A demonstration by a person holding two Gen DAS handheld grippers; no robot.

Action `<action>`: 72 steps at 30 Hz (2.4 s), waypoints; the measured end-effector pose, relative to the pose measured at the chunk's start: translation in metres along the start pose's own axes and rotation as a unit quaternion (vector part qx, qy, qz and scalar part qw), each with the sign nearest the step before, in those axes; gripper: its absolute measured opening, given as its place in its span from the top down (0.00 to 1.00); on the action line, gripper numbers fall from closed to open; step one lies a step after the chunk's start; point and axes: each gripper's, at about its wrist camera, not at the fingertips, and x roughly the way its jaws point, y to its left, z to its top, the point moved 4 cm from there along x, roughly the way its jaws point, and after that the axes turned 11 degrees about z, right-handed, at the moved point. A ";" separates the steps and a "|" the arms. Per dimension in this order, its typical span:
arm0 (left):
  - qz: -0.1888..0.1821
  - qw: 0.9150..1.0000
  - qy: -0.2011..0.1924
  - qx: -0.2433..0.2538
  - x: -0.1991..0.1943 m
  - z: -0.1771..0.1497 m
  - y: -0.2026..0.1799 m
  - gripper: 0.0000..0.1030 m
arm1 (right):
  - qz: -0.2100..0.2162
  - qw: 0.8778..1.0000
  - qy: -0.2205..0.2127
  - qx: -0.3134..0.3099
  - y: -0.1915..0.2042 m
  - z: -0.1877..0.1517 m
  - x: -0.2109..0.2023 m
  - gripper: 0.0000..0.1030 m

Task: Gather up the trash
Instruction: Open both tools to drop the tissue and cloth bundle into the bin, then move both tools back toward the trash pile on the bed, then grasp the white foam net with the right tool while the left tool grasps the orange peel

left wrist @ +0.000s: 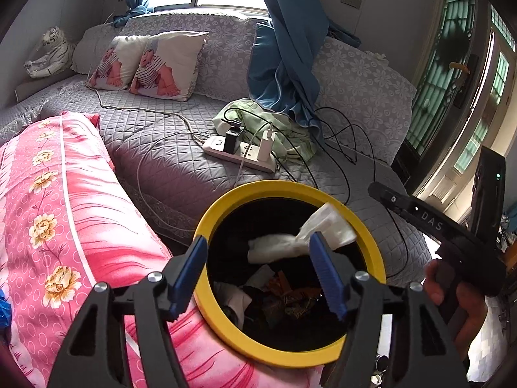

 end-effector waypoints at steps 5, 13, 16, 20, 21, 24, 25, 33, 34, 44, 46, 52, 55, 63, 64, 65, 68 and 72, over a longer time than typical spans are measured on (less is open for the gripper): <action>0.006 1.000 -0.003 -0.014 -0.008 0.002 0.014 0.40 | 0.008 1.000 -0.003 0.002 0.001 0.002 -0.004 0.67; 0.040 0.998 -0.032 -0.032 -0.046 0.005 0.061 0.38 | 0.052 0.999 0.006 -0.017 0.025 0.001 -0.005 0.64; 0.061 0.996 -0.044 -0.042 -0.067 -0.001 0.089 0.36 | 0.070 0.997 0.012 -0.033 0.042 -0.002 -0.003 0.60; 0.095 0.992 -0.059 -0.064 -0.099 -0.016 0.133 0.28 | 0.093 0.993 0.024 -0.066 0.072 -0.009 0.001 0.55; 0.103 0.990 -0.061 -0.069 -0.107 -0.021 0.145 0.28 | 0.097 0.992 0.028 -0.074 0.080 -0.011 0.003 0.55; 0.136 0.984 -0.071 -0.086 -0.132 -0.038 0.179 0.23 | 0.115 0.988 0.043 -0.091 0.105 -0.018 0.010 0.54; 0.145 0.982 -0.073 -0.094 -0.140 -0.045 0.190 0.22 | 0.124 0.986 0.050 -0.096 0.114 -0.021 0.012 0.51; 0.202 0.962 -0.087 -0.161 -0.193 -0.101 0.261 0.11 | 0.219 0.959 0.111 -0.144 0.197 -0.052 0.039 0.44; 0.207 0.960 -0.088 -0.166 -0.198 -0.108 0.268 0.09 | 0.234 0.953 0.121 -0.146 0.208 -0.057 0.044 0.42; 0.229 0.949 -0.065 -0.207 -0.213 -0.152 0.311 0.08 | 0.348 0.896 0.229 -0.151 0.304 -0.107 0.096 0.37; 0.233 0.949 -0.057 -0.204 -0.209 -0.159 0.313 0.08 | 0.360 0.887 0.252 -0.144 0.319 -0.118 0.108 0.37; 0.235 0.954 -0.041 -0.184 -0.199 -0.167 0.312 0.08 | 0.375 0.871 0.296 -0.115 0.350 -0.136 0.136 0.37; 0.237 0.953 -0.030 -0.185 -0.194 -0.167 0.316 0.08 | 0.370 0.870 0.305 -0.116 0.361 -0.144 0.145 0.37; 0.221 0.956 -0.007 -0.192 -0.181 -0.168 0.322 0.08 | 0.369 0.862 0.326 -0.120 0.378 -0.155 0.156 0.37; 0.220 0.957 -0.003 -0.191 -0.178 -0.168 0.323 0.08 | 0.370 0.861 0.327 -0.123 0.381 -0.156 0.157 0.37; 0.220 0.957 0.000 -0.190 -0.176 -0.167 0.323 0.08 | 0.368 0.861 0.327 -0.126 0.383 -0.157 0.158 0.37; 0.219 0.957 0.008 -0.189 -0.170 -0.167 0.323 0.10 | 0.364 0.861 0.331 -0.128 0.388 -0.161 0.163 0.38; 0.211 0.959 0.024 -0.189 -0.161 -0.167 0.324 0.17 | 0.361 0.859 0.337 -0.135 0.392 -0.167 0.167 0.42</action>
